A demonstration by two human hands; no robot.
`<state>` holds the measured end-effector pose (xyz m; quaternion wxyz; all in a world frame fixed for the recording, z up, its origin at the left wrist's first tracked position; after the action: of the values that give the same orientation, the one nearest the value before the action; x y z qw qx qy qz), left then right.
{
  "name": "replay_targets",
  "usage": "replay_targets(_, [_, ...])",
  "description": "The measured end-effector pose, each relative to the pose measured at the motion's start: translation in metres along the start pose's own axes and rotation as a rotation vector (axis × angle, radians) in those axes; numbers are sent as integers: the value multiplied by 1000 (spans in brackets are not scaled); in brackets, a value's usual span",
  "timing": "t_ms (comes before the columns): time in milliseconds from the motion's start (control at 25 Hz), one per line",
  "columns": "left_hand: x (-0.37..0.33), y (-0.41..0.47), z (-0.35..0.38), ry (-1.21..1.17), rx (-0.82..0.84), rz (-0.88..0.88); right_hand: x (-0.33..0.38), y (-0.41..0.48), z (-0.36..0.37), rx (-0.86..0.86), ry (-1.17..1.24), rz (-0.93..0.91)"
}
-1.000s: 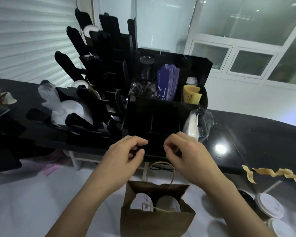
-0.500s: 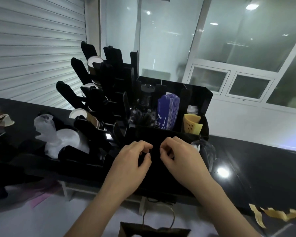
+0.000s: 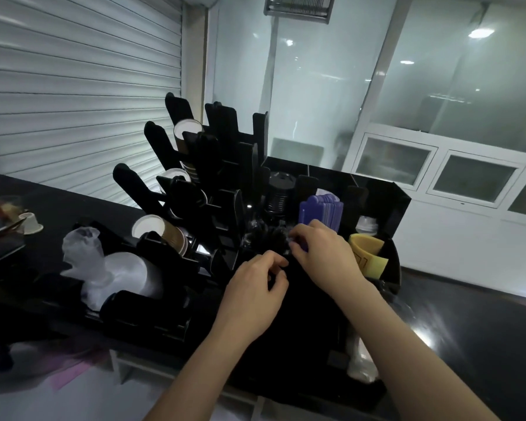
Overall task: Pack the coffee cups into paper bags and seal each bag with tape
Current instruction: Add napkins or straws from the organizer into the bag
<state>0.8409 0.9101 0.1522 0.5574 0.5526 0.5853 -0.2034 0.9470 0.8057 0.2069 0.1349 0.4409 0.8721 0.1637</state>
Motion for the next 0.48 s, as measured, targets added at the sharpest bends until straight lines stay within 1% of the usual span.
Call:
replay_targets(160, [6,5,-3,-24,-15,-36,5,21,14,127,-112,-8])
replay_targets(280, [11,5,-2,-38,6,-60,9,29,20,195,-142,-7])
replay_targets(400, [16,5,-3,-38,2,-71,12,32,20,202,-117,-5])
replay_targets(480, [17,4,-4,-46,-1,-72,11,31,17,158,-61,4])
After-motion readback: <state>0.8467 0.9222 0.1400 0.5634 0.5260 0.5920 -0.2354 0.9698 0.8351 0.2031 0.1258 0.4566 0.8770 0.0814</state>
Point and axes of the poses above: each hand's wrist, its own y-axis towards the middle knuckle, its own z-axis out of the palm, x = y × z, the point moved 5 cm from there along y, towards the middle knuckle, and after that the axes turned 14 degrees about -y, right-handed, at the moved point
